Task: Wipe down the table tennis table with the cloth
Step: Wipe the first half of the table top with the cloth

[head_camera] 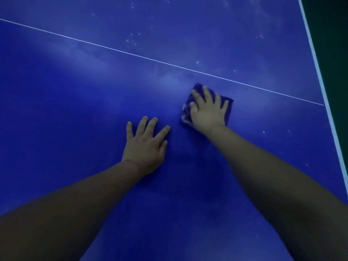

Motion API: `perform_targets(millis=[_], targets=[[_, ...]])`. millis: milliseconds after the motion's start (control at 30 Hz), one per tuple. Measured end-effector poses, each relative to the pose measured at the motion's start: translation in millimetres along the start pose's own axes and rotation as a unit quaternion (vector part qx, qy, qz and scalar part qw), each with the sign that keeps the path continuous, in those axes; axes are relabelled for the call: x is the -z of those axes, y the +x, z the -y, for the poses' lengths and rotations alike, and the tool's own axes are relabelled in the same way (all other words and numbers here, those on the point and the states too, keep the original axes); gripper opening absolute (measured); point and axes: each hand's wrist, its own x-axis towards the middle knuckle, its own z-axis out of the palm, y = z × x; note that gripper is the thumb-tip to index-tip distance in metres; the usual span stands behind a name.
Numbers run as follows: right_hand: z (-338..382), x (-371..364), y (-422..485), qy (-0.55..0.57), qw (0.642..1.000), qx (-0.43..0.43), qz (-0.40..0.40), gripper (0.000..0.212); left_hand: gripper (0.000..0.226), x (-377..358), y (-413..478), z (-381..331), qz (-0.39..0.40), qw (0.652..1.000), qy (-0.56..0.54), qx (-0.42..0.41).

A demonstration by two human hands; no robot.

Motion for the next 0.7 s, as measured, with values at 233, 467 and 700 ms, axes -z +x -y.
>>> perform_targets(millis=[233,467,700], targets=[[-66,-1,-55,-0.05,0.993,0.108,0.003,0.055,0.053,2,23,0,-0.011,1.0,-0.02,-0.007],[-32,15,77,0.034,0.995,-0.094,-0.004,0.056,0.059,7,37,10,-0.01,0.999,-0.004,-0.036],[-41,1,-5,-0.034,0.99,0.134,0.02,0.058,0.055,8,49,15,-0.034,0.999,-0.019,-0.03]])
